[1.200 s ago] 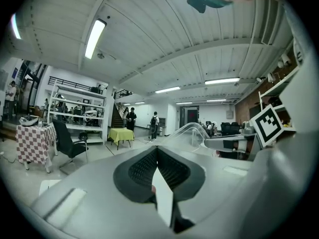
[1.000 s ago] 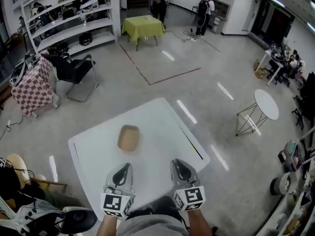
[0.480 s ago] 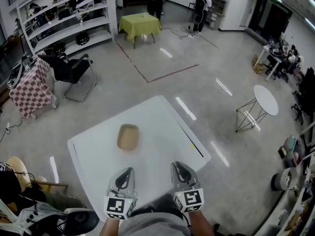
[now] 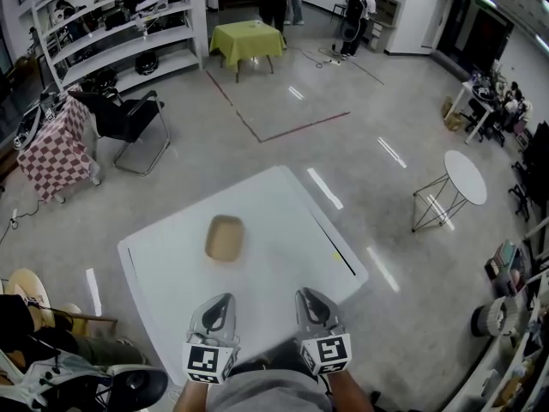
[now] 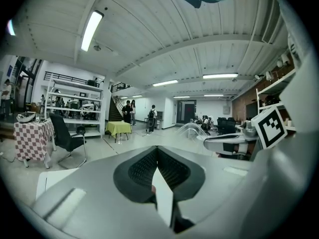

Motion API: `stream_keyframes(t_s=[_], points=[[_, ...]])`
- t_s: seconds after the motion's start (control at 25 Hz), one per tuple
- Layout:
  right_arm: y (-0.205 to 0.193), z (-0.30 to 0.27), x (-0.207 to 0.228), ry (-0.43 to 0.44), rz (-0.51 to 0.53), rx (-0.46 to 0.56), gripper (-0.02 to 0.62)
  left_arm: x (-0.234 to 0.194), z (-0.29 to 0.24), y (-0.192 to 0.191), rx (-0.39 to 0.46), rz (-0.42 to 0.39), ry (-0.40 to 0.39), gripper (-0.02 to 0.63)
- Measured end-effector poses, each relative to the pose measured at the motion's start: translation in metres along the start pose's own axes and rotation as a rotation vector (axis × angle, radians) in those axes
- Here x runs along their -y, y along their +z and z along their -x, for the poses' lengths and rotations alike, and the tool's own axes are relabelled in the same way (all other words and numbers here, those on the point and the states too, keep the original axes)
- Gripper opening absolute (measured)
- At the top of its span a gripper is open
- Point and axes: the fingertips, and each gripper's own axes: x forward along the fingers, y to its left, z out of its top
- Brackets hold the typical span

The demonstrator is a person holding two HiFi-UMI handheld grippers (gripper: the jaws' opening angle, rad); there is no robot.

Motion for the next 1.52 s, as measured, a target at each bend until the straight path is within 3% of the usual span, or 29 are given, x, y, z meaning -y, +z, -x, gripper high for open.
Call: stream_keyframes(t_s=[1.52], points=[[0.0010,0.0046,-0.0076,0.042,0.000,-0.012,0.043,0.0074,0.0071,0.0014,-0.006,0.005,0.016,0.012]])
